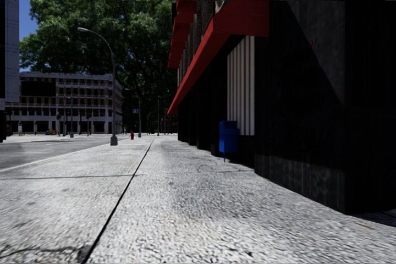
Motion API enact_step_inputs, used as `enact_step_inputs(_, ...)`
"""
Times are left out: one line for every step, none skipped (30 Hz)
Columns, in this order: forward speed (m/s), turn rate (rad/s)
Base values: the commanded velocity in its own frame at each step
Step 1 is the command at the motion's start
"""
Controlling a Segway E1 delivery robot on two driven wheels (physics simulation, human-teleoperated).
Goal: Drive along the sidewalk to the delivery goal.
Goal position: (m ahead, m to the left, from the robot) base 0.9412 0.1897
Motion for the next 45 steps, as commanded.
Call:
enact_step_inputs(1.89,0.45)
enact_step_inputs(1.85,0.45)
enact_step_inputs(1.81,0.45)
enact_step_inputs(1.74,0.45)
enact_step_inputs(1.74,0.45)
enact_step_inputs(1.66,0.45)
enact_step_inputs(1.57,0.45)
enact_step_inputs(1.47,0.45)
enact_step_inputs(1.36,0.45)
enact_step_inputs(1.36,0.45)
enact_step_inputs(1.29,0.41)
enact_step_inputs(1.20,0.25)
enact_step_inputs(1.07,0.20)
enact_step_inputs(0.98,0.12)
enact_step_inputs(0.75,0.00)
enact_step_inputs(0.75,0.00)
enact_step_inputs(0.00,0.00)
enact_step_inputs(0.00,0.00)
enact_step_inputs(0.00,0.00)
enact_step_inputs(0.00,0.00)
enact_step_inputs(0.00,0.00)
enact_step_inputs(0.00,0.00)
enact_step_inputs(0.00,0.00)
enact_step_inputs(0.00,0.00)
enact_step_inputs(0.00,0.00)
enact_step_inputs(0.00,0.00)
enact_step_inputs(0.00,0.00)
enact_step_inputs(0.00,0.00)
enact_step_inputs(0.00,0.00)
enact_step_inputs(0.00,0.00)
enact_step_inputs(0.00,0.00)
enact_step_inputs(0.00,0.00)
enact_step_inputs(0.00,0.00)
enact_step_inputs(0.00,0.00)
enact_step_inputs(0.00,0.00)
enact_step_inputs(0.00,0.00)
enact_step_inputs(0.00,0.00)
enact_step_inputs(0.00,0.00)
enact_step_inputs(0.00,0.00)
enact_step_inputs(0.00,0.00)
enact_step_inputs(0.00,0.00)
enact_step_inputs(0.00,0.00)
enact_step_inputs(0.00,0.00)
enact_step_inputs(0.00,0.00)
enact_step_inputs(0.00,0.00)
